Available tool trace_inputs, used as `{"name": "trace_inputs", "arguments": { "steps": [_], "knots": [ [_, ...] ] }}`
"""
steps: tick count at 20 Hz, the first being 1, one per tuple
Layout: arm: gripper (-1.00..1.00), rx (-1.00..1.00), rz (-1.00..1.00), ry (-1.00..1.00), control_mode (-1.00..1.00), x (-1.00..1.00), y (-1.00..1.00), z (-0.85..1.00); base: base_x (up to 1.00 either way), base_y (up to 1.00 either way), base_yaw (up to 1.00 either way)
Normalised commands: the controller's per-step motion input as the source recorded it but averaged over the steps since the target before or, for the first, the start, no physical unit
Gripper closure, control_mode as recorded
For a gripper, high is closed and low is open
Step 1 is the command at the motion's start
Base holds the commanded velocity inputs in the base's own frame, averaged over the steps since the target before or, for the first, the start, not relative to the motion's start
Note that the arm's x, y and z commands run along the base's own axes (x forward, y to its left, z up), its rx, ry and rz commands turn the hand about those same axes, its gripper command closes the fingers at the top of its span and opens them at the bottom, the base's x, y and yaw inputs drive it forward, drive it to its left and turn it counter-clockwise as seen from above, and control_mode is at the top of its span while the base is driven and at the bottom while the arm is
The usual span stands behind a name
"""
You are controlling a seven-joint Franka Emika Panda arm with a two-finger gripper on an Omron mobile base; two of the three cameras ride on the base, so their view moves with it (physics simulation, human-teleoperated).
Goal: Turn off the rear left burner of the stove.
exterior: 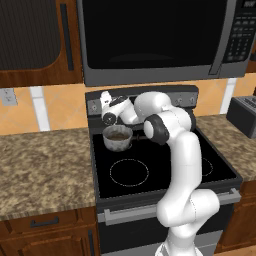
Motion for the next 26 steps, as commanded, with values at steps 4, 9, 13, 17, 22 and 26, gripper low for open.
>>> {"name": "trace_inputs", "arguments": {
  "steps": [4, 9, 13, 17, 22, 26],
  "knots": [
    [1.0, 0.0, 0.0, 0.0, -1.0, 0.16, 0.16, 0.0, 0.0, 0.0, 0.0],
    [1.0, 0.0, 0.0, 0.0, -1.0, 0.04, 0.17, -0.03, 0.0, 0.0, 0.0],
    [1.0, 0.0, 0.0, 0.0, -1.0, 0.01, 0.09, -0.01, 0.0, 0.0, 0.0],
    [1.0, 0.0, 0.0, 0.0, -1.0, 0.0, 0.0, 0.0, 0.0, 0.0, 0.0],
    [1.0, 0.0, 0.0, 0.0, -1.0, 0.0, 0.0, 0.0, 0.0, 0.0, 0.0],
    [1.0, 0.0, 0.0, 0.0, -1.0, 0.0, 0.0, 0.0, 0.0, 0.0, 0.0]
  ]
}}
